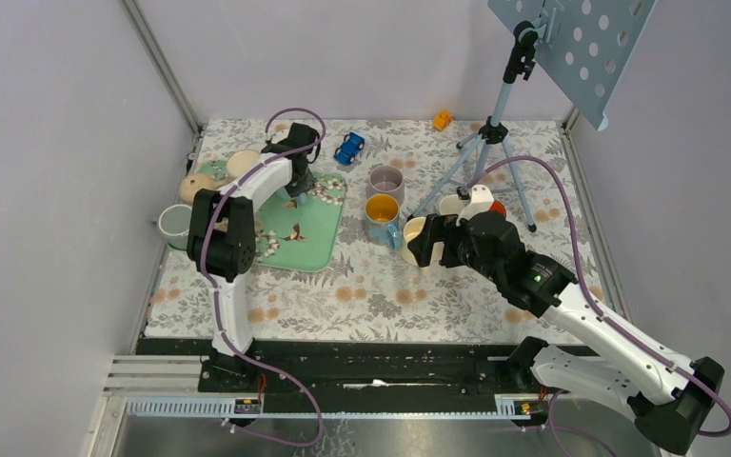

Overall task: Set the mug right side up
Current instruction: Turn over the cup on the tray.

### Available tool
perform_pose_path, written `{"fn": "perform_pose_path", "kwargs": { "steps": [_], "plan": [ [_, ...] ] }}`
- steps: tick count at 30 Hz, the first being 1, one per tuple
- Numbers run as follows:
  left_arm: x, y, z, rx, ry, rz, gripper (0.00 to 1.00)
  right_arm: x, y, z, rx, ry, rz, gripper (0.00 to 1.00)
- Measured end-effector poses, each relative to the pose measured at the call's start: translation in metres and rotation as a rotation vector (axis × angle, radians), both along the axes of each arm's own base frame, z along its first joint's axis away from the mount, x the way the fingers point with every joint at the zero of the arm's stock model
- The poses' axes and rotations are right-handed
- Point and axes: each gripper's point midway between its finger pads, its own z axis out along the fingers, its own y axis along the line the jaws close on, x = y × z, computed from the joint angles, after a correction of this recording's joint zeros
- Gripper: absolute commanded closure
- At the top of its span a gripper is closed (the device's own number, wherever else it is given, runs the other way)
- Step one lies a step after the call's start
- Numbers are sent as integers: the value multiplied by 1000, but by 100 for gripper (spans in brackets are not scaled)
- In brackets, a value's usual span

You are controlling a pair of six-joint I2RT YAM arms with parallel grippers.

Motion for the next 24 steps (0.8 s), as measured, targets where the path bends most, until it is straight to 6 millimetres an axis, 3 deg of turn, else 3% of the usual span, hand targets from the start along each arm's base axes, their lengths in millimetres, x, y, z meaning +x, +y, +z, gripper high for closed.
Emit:
{"fn": "perform_pose_path", "kwargs": {
  "steps": [11, 24],
  "plan": [
    [-4, -10, 6, -81, -24, -30, 100, -2, 4, -2, 12, 20, 9, 0],
    [-36, -39, 48, -314, -110, -65, 100, -3, 22, -8, 100, 68, 31, 1]
  ]
}}
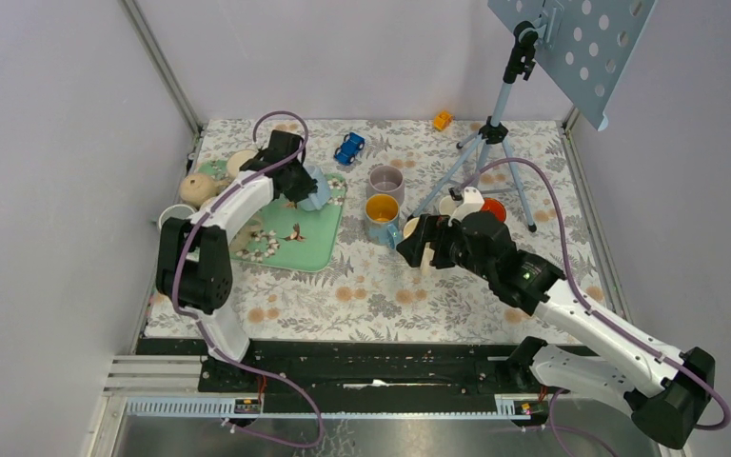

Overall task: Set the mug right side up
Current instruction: Turn over the cup on the tray.

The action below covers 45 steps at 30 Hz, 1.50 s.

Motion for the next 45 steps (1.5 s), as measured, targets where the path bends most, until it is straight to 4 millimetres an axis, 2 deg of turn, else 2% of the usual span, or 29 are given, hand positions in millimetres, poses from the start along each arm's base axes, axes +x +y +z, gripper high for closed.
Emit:
{"fn": "perform_pose_path", "kwargs": {
  "steps": [6, 10, 17, 23, 35, 41, 45],
  "plan": [
    [-9, -11, 22, -115, -44, -3, 100, 2, 12, 0, 49, 25, 10, 0],
    [-21, -19, 26, -192, -36, -10, 100, 4, 24, 2, 96, 40, 25, 0],
    [-36, -20, 40, -326, -42, 21, 100, 11, 53, -2, 164, 96, 71, 0],
    [-40, -20, 56, -463, -71, 57, 100, 23, 80, -2, 215, 140, 105, 1],
    [-59, -24, 60, -728, -31, 127, 100, 55, 139, -16, 324, 270, 125, 12],
    [-64, -19, 72, -834, -72, 151, 100, 64, 157, -22, 384, 337, 119, 18],
    [-70, -19, 68, -892, -63, 171, 100, 69, 167, -27, 422, 378, 108, 20]
  ]
}}
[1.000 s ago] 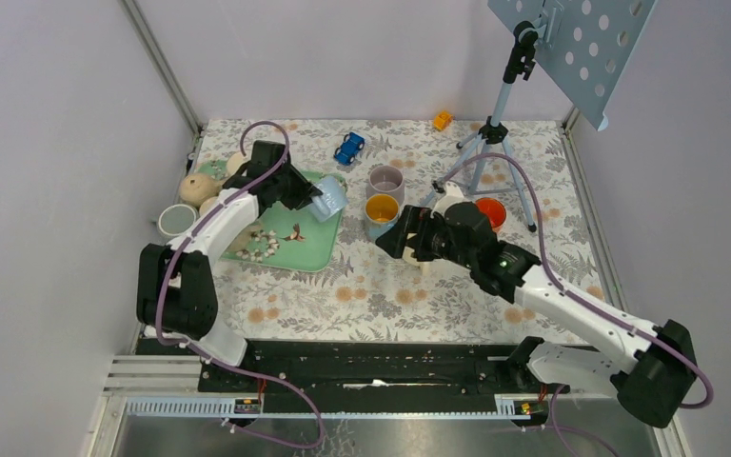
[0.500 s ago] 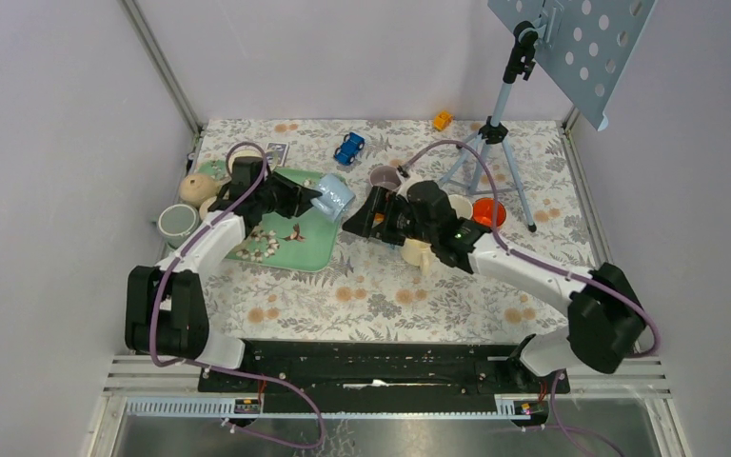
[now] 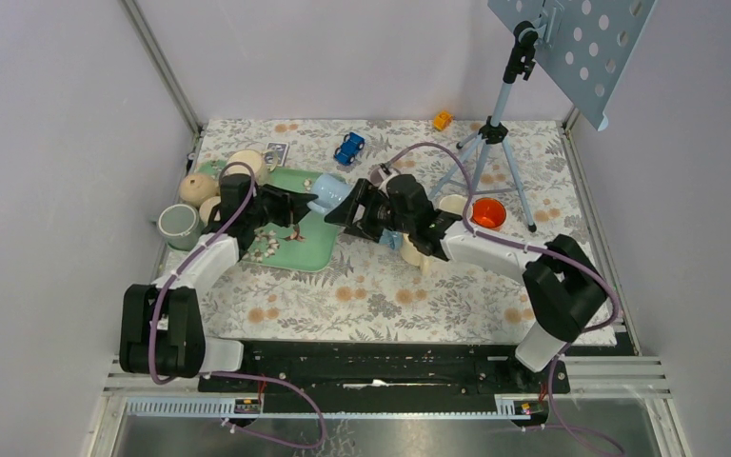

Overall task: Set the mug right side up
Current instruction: Turn over the cup on the tray.

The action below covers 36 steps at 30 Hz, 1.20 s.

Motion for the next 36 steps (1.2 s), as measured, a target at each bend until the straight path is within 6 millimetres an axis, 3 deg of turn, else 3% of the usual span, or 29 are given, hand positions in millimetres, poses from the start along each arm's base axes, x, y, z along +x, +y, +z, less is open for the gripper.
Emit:
{"fn": "perform_pose_path", "kwargs": {
  "steps": [4, 16, 36],
  "plan": [
    [-6, 0, -3, -41, 20, 12, 100, 5, 6, -3, 21, 31, -12, 23],
    [-14, 2, 14, -152, -26, 35, 100, 23, 28, -6, 91, 104, -46, 31],
    [-23, 15, 30, -263, -72, 82, 100, 43, 52, 17, 151, 109, -47, 47]
  ]
}}
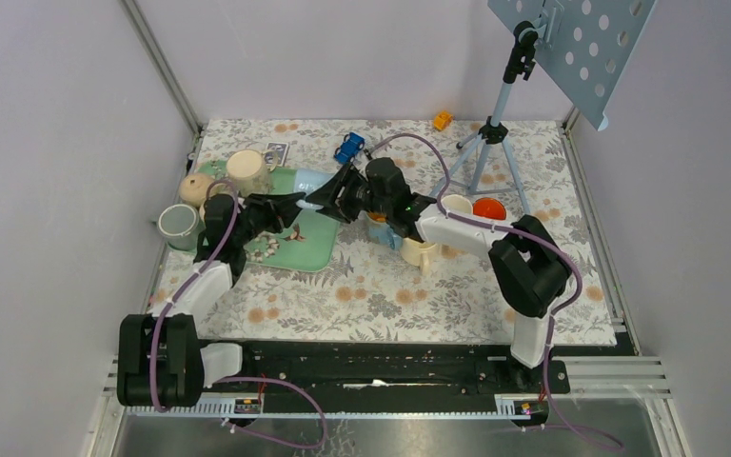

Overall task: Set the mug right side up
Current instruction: Turn over the cup on the tray.

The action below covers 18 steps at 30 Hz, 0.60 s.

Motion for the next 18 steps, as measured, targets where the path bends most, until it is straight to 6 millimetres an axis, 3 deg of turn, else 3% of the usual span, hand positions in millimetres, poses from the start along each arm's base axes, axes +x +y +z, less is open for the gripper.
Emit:
{"fn": "perform_pose_path", "kwargs": {
  "steps": [10, 18],
  "plan": [
    [-3, 5, -6, -16, 3, 22, 100, 11, 9, -7, -4, 44, -11, 59],
    [-8, 6, -18, -21, 26, 26, 100, 13, 13, -17, -22, 68, 7, 85]
  ]
}}
